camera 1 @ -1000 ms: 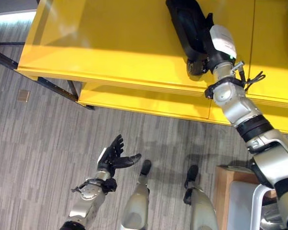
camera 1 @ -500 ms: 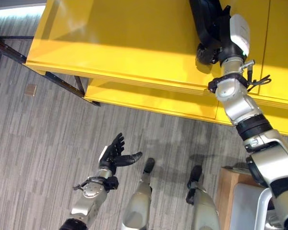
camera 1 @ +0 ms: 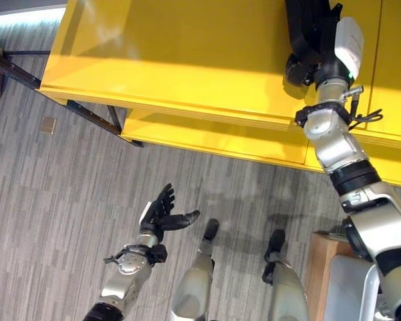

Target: Move parts from the plastic box to the shelf.

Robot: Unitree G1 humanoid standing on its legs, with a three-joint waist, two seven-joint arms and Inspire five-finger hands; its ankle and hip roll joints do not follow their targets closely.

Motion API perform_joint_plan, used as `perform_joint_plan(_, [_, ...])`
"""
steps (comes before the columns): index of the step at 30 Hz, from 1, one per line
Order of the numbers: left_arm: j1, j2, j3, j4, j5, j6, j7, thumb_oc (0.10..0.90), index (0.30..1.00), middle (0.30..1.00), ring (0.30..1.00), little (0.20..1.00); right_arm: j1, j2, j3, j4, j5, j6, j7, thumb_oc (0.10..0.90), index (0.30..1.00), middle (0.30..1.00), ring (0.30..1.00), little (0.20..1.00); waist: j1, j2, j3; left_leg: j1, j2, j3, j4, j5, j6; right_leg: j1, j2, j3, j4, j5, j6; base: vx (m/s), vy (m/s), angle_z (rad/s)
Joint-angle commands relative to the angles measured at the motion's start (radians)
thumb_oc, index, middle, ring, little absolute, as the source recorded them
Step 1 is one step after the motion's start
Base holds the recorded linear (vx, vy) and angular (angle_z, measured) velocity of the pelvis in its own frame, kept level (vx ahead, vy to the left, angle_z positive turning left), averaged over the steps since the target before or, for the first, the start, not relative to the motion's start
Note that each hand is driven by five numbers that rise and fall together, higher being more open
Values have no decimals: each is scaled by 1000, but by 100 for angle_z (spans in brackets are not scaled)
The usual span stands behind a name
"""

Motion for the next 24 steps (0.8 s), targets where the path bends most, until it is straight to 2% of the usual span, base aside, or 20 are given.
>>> perform_joint_plan(1, [18,57,-19,-110,-8,-89,17,900,1000,1000,1000,1000,-84,-21,-47,-58,-28,-52,-106,400,300,300,300,300,1,-30,-48,5,52,24,28,-37,25,13,-69,46,7,17,56,0,0,0])
perform_joint_plan(7, [14,51,-24,-109,-6,-89,27,900,1000,1000,1000,1000,-48,-3,-77,-67,-24,-46,-133,400,300,300,300,300,-6,-31,-41,5,51,28,33,-42,27,10,-68,53,10,16,57,0,0,0])
perform_joint_plan(24, [17,55,-26,-113,-6,-98,40,900,1000,1000,1000,1000,-48,19,-47,-49,-32,-50,-111,400,300,300,300,300,-10,-39,-34,5,50,34,33,-43,28,9,-63,60,5,18,55,1,0,-1])
